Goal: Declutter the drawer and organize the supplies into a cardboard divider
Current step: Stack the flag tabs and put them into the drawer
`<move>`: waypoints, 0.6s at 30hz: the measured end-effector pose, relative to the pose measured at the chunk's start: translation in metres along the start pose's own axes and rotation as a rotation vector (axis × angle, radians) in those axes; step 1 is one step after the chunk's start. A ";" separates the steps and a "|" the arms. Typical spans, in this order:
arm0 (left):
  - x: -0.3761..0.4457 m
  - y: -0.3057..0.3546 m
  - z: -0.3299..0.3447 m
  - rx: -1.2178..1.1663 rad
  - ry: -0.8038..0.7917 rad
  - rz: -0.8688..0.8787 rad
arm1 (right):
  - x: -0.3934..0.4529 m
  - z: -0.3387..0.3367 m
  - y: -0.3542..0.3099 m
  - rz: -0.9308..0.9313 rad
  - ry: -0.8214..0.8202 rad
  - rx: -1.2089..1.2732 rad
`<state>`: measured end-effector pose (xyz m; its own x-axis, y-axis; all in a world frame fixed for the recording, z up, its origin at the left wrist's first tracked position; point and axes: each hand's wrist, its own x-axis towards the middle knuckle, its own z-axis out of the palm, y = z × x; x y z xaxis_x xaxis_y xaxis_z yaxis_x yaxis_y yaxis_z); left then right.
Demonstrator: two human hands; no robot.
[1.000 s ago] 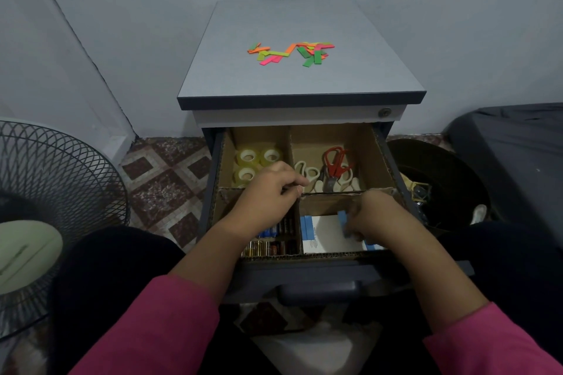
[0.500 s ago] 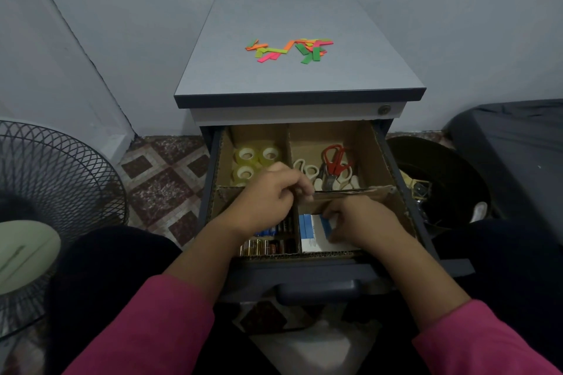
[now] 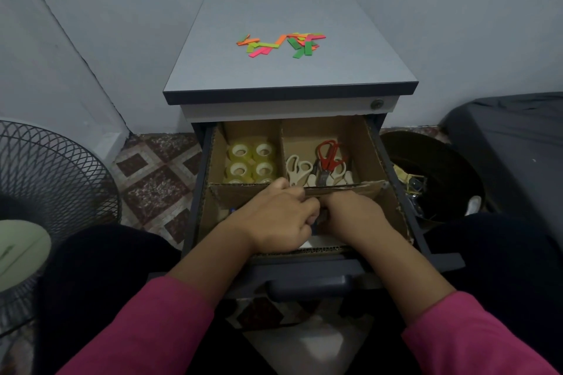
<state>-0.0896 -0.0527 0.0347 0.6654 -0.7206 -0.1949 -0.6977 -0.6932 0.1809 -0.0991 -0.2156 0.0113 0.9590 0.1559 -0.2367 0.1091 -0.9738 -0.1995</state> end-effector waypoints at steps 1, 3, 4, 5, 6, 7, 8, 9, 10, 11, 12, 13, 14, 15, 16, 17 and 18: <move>0.001 0.001 -0.001 0.020 0.004 0.004 | 0.000 0.001 0.000 -0.005 0.004 0.003; 0.002 0.002 0.000 0.048 0.018 0.001 | 0.002 0.001 0.000 -0.024 0.005 0.003; 0.003 0.002 0.001 0.056 0.017 -0.007 | 0.002 0.001 -0.001 -0.033 0.003 0.000; 0.003 0.002 0.001 0.065 0.017 -0.013 | 0.002 -0.001 -0.002 -0.040 0.001 -0.005; 0.003 0.003 0.001 0.072 0.015 -0.015 | 0.002 -0.001 -0.003 -0.046 0.002 -0.012; 0.003 0.003 0.001 0.079 0.012 -0.017 | 0.001 -0.002 -0.003 -0.049 0.002 -0.022; 0.004 0.003 0.001 0.079 0.014 -0.017 | 0.001 -0.002 -0.004 -0.054 0.005 -0.033; 0.004 0.004 0.001 0.076 0.019 -0.019 | 0.001 -0.002 -0.004 -0.059 0.010 -0.044; 0.004 0.003 0.002 0.071 0.031 -0.017 | 0.001 -0.002 -0.005 -0.064 0.016 -0.054; 0.004 0.003 0.003 0.067 0.042 -0.015 | 0.001 -0.002 -0.006 -0.067 0.021 -0.062; 0.004 0.003 0.003 0.067 0.050 -0.013 | 0.001 -0.002 -0.006 -0.067 0.023 -0.067; 0.004 0.003 0.003 0.066 0.057 -0.010 | 0.001 -0.002 -0.006 -0.066 0.022 -0.069; 0.004 0.003 0.003 0.065 0.062 -0.007 | 0.002 -0.002 -0.007 -0.063 0.020 -0.070; 0.003 0.004 0.003 0.066 0.065 -0.003 | 0.002 -0.003 -0.007 -0.060 0.016 -0.071; 0.003 0.004 0.003 0.066 0.066 -0.002 | 0.002 -0.003 -0.008 -0.059 0.016 -0.073; 0.003 0.003 0.002 0.061 0.063 -0.005 | 0.002 -0.003 -0.008 -0.062 0.020 -0.077; 0.002 0.003 0.002 0.049 0.062 -0.010 | 0.002 -0.002 -0.008 -0.065 0.026 -0.082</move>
<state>-0.0909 -0.0568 0.0333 0.6864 -0.7145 -0.1358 -0.7023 -0.6996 0.1315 -0.0971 -0.2082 0.0145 0.9554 0.2162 -0.2012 0.1915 -0.9721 -0.1352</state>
